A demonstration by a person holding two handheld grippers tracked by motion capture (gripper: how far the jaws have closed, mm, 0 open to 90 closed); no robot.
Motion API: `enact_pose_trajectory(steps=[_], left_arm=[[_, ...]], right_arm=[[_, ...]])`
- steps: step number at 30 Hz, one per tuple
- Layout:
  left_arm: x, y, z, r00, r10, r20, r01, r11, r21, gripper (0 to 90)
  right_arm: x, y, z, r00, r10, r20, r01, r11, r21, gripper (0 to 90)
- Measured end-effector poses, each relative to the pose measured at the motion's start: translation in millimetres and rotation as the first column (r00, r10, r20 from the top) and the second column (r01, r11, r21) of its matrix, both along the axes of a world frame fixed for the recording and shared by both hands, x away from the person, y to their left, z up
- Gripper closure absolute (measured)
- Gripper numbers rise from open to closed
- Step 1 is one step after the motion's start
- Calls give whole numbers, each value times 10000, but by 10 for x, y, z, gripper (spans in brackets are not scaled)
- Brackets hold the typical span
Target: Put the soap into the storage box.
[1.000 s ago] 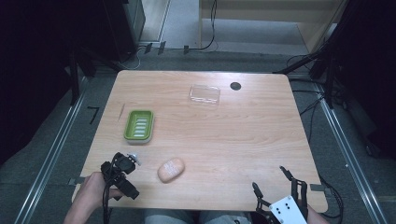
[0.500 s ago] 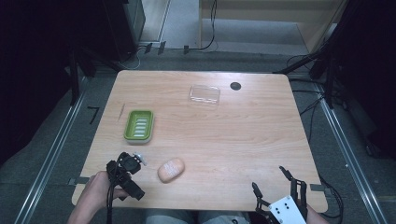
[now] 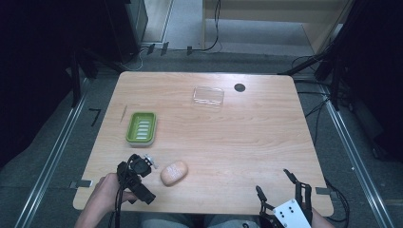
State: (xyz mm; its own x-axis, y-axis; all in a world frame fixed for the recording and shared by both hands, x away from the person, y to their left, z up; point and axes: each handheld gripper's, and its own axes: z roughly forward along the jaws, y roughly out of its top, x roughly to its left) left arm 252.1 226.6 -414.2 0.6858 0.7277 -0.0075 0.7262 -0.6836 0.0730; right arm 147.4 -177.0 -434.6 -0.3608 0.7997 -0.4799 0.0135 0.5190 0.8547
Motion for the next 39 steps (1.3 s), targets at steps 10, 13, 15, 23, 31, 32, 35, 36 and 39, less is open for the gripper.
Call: enact_pose_trajectory(steps=[10, 13, 15, 23, 31, 32, 35, 36, 39], left_arm=[[72, -226, 97, 9985, -511, 188, 518, 9980, -370, 2], [89, -265, 93, 9982, -535, 259, 544, 9978, -384, 1], [109, -305, 98, 9980, -578, 264, 588, 9976, -374, 0], [196, -473, 89, 9956, -882, 306, 894, 9953, -384, 0], [286, -581, 86, 9935, -1058, 422, 1078, 9930, -491, 0], [298, -595, 74, 9938, -1047, 373, 1064, 9932, -478, 0], [332, -622, 41, 9939, -1067, 294, 1078, 9933, -424, 0], [351, -624, 32, 9934, -1115, 252, 1124, 9929, -399, 0], [394, -639, -4, 9940, -1070, 215, 1076, 9936, -332, 0]], right_arm=[[-3, 8, -2, 10000, -13, -27, 13, 10000, -22, 132], [1, 5, -4, 10000, -9, -22, 9, 10000, -49, 132], [2, 5, -5, 10000, 0, -26, 0, 10000, -55, 132], [1, 2, -6, 10000, 0, -39, 0, 10000, -43, 133], [2, -1, -6, 10000, -1, -38, 0, 10000, -34, 132], [2, -1, -6, 10000, 0, -39, 0, 10000, -33, 132], [3, -1, -6, 10000, -3, -36, 3, 10000, -33, 132], [3, -1, -6, 10000, -4, -36, 3, 10000, -29, 132], [2, -2, -6, 10000, -1, -38, 1, 10000, -29, 132]])
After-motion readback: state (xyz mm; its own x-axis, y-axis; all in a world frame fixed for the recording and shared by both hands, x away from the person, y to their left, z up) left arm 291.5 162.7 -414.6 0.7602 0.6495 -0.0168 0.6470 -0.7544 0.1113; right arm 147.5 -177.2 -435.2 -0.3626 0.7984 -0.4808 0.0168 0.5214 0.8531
